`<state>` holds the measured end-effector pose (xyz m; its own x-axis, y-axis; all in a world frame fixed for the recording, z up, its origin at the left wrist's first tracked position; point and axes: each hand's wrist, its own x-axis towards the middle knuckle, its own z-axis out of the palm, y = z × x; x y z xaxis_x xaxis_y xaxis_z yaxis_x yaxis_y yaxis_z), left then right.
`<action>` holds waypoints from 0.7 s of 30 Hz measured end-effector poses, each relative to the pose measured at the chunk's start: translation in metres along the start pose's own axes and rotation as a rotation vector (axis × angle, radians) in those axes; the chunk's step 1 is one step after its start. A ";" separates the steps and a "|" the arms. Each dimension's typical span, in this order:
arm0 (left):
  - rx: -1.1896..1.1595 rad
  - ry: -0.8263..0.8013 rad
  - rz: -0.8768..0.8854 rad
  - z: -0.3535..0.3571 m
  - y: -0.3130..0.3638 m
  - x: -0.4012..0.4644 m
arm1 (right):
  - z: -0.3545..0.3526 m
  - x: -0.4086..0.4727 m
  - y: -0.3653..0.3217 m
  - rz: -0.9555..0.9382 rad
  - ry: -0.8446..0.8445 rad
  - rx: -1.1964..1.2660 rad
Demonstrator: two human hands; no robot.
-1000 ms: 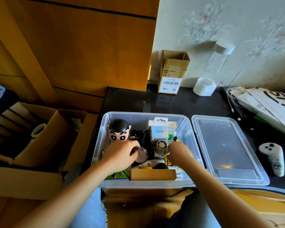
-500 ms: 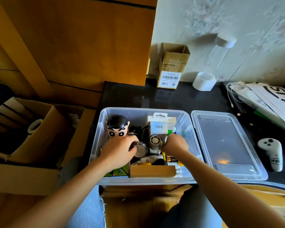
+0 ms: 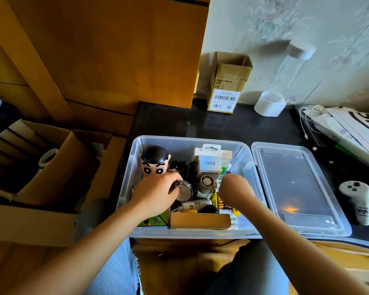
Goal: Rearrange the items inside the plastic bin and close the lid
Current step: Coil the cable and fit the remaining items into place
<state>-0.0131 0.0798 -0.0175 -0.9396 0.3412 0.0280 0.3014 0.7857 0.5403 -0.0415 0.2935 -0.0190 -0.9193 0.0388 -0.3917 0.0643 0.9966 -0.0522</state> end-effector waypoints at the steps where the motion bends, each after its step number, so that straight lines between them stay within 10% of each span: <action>1: 0.004 -0.001 -0.002 0.000 0.000 0.000 | -0.003 -0.001 0.002 -0.026 -0.027 0.004; 8: -0.127 -0.026 -0.030 -0.004 -0.003 0.001 | -0.006 -0.012 0.011 -0.250 -0.331 0.052; 21: -0.132 -0.108 -0.027 -0.004 0.002 0.010 | -0.021 -0.016 0.010 -0.254 -0.156 -0.125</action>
<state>-0.0223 0.0827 -0.0122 -0.9220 0.3800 -0.0745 0.2458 0.7230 0.6457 -0.0345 0.3043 0.0065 -0.8283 -0.2145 -0.5175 -0.2169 0.9745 -0.0568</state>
